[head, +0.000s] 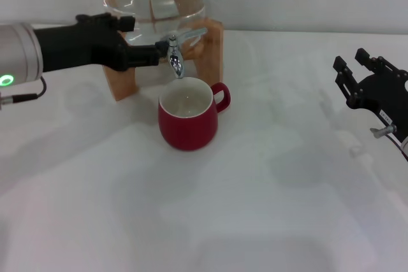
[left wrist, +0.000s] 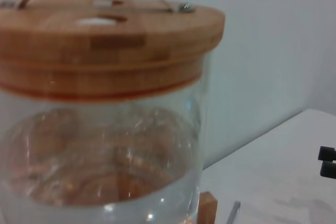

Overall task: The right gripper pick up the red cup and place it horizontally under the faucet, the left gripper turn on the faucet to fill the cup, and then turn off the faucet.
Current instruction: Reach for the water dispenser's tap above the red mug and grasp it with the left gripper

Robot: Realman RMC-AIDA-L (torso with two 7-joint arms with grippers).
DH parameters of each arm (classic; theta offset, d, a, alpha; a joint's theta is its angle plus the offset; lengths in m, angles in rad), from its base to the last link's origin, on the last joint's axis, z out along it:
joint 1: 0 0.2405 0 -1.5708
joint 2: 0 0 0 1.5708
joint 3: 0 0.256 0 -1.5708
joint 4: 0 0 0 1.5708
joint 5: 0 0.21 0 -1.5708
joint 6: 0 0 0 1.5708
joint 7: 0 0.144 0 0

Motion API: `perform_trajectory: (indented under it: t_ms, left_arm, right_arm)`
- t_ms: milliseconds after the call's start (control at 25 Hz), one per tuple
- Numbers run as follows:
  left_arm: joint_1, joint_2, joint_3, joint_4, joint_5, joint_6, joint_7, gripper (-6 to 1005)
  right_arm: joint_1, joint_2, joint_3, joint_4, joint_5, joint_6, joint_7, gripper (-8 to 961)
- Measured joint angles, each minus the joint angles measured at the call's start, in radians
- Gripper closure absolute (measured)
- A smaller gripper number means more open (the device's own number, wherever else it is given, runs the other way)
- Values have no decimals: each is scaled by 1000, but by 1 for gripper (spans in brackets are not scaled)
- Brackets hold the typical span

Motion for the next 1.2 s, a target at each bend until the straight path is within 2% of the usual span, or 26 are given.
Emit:
perform_trajectory:
  t_ms: [200, 880, 1200]
  left_arm:
    - [-47, 5, -17, -4, 27, -33, 1, 120]
    - [-131, 1, -21, -29, 82, -78, -1, 119]
    - [-182, 3, -22, -86, 103, -78, 5, 120]
  right_arm:
    - [0, 0, -1, 1, -1, 1, 0, 527]
    - [-1, 0, -11, 3, -1, -1, 0, 528]
    - [-1, 0, -13, 4, -1, -4, 0, 527]
